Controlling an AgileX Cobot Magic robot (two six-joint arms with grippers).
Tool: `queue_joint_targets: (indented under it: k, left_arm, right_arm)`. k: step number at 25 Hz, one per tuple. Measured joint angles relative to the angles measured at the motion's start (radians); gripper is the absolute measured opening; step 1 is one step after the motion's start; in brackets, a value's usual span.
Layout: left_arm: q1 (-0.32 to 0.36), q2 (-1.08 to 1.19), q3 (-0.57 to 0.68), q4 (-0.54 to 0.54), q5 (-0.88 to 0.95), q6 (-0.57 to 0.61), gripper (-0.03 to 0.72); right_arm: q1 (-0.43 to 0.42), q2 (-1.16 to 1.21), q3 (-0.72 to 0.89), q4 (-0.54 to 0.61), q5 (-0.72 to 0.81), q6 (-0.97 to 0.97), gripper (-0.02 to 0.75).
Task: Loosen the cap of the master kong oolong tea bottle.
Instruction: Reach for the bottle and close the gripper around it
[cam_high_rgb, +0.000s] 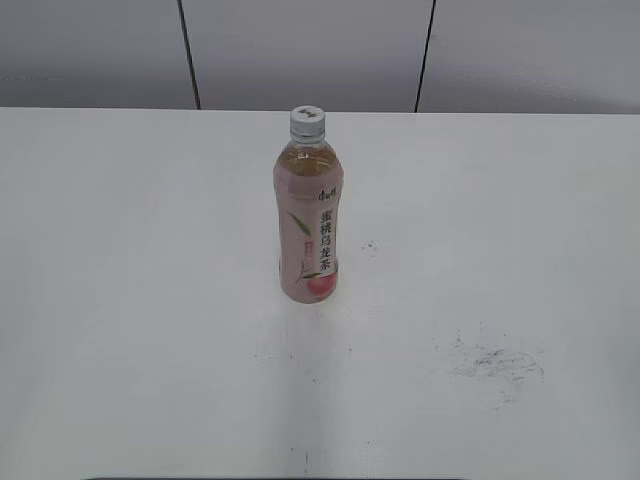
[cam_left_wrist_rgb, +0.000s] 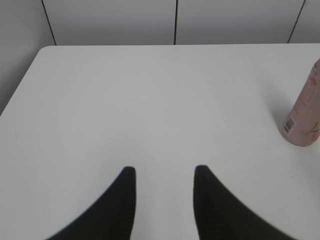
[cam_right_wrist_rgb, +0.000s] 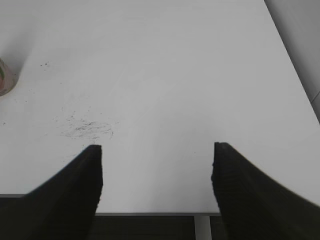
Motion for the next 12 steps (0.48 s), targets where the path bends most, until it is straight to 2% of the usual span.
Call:
queue_joint_targets:
  k: [12]
  left_arm:
    - [0.000, 0.000, 0.000, 0.000, 0.000, 0.000, 0.239]
  right_arm:
    - [0.000, 0.000, 0.000, 0.000, 0.000, 0.000, 0.515]
